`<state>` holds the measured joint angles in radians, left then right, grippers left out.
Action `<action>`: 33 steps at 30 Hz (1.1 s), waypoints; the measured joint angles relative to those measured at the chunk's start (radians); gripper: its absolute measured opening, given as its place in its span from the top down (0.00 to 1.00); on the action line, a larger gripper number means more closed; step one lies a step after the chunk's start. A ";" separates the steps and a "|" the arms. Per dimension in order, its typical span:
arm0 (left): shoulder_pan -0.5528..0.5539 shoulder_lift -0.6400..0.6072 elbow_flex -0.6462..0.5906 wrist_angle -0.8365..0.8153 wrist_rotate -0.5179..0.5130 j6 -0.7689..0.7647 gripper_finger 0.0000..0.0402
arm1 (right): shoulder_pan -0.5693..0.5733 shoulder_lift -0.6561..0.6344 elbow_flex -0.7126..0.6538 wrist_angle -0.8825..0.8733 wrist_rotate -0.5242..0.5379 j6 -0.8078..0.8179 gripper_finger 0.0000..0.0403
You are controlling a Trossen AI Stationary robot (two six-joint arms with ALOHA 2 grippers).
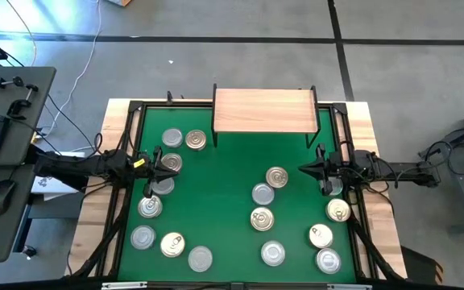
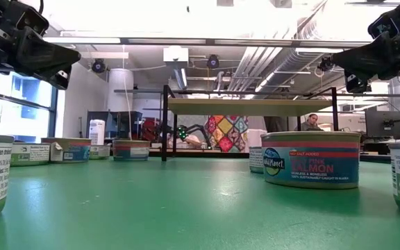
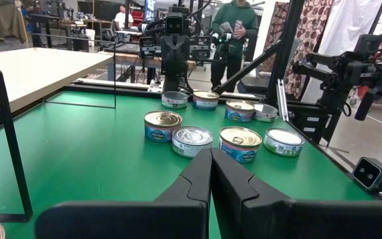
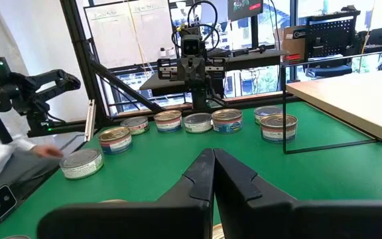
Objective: Stack canned seafood by type on shelf
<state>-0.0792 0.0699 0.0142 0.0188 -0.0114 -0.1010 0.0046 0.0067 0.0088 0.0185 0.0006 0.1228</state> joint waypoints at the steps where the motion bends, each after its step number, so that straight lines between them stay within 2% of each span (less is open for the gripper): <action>1: 0.000 0.000 0.000 0.000 0.000 0.000 1.00 | 0.000 0.000 0.000 0.000 0.000 0.000 1.00; 5: 0.000 0.000 0.000 0.000 0.000 0.000 1.00 | 0.000 0.000 0.000 0.014 0.005 -0.006 1.00; 9: 0.000 0.000 0.000 0.000 0.000 0.000 1.00 | 0.001 0.000 0.000 0.154 0.026 0.293 1.00; 11: 0.000 0.000 0.000 0.000 0.000 0.000 1.00 | 0.001 -0.001 0.002 0.219 0.084 0.383 1.00; 14: 0.000 0.000 0.000 0.000 0.000 0.000 1.00 | 0.002 0.005 0.003 0.282 0.234 0.404 1.00; 17: 0.000 0.000 0.000 0.000 0.000 0.000 1.00 | 0.002 0.053 0.005 0.309 0.231 0.406 1.00; 22: 0.000 0.000 0.000 0.000 0.000 0.000 1.00 | 0.011 0.256 0.006 0.419 0.024 0.371 1.00; 26: 0.000 0.000 0.000 0.000 0.000 0.000 1.00 | 0.053 0.468 0.058 0.394 0.013 0.298 1.00; 33: 0.000 0.000 0.000 0.002 0.000 0.006 1.00 | 0.138 0.809 0.260 0.183 0.053 0.191 1.00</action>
<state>-0.0792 0.0696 0.0142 0.0209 -0.0116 -0.0948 0.1430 0.8160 0.2691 0.2016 0.0540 0.3137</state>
